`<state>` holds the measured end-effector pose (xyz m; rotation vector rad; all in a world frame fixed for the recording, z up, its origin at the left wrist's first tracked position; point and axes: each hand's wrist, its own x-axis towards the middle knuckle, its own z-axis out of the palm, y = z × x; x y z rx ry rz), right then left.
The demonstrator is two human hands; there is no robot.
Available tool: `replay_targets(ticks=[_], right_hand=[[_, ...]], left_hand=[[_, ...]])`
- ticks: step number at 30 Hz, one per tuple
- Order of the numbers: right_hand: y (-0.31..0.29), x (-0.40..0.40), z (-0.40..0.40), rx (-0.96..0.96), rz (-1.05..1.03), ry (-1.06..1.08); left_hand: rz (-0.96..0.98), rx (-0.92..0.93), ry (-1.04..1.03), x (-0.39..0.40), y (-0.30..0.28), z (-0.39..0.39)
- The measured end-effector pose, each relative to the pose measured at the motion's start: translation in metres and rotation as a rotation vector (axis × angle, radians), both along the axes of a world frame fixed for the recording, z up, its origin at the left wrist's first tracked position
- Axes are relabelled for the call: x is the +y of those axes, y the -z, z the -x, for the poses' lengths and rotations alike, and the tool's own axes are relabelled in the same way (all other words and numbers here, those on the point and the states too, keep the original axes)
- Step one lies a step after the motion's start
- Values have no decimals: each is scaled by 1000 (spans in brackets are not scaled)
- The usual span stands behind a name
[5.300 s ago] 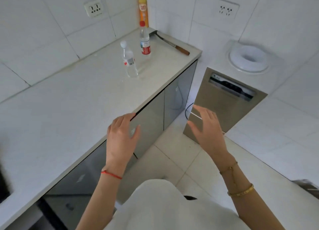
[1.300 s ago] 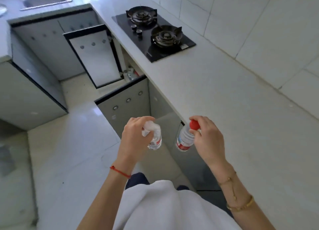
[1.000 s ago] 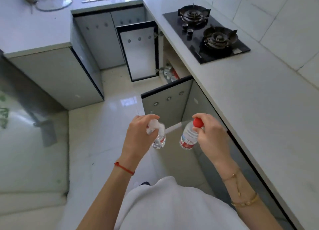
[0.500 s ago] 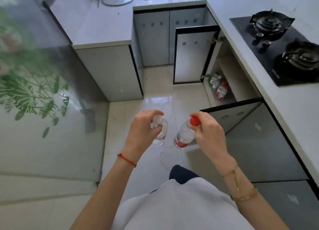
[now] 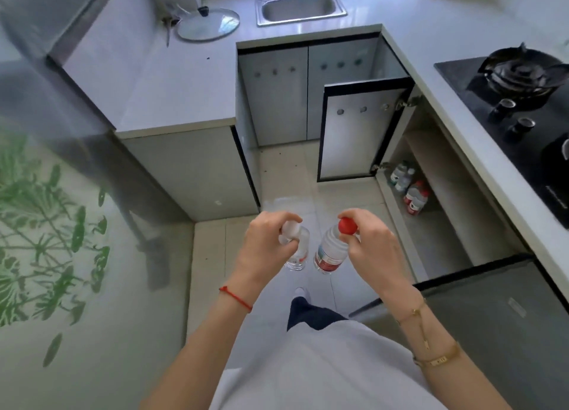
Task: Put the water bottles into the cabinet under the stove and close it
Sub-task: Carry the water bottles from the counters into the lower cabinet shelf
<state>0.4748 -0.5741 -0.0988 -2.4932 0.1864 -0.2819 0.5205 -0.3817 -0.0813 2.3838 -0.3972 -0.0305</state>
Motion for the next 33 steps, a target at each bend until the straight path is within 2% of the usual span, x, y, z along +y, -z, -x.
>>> replay_targets(ticks=[6,13,24,33], right_hand=[[-6,-30,-94,0,-4,112],[-8,-81,-168,17,-4,272],[29,-165,-255,84,-20,739],[71,-233,-299,128,-106,1123]], left_hand=[[-24,-8,122,-47,-7,-111],[-26,17,279,-112,-4,-220],[-8,49,696,-252,29,-363],[-19,75,1047,-370,69,-423]])
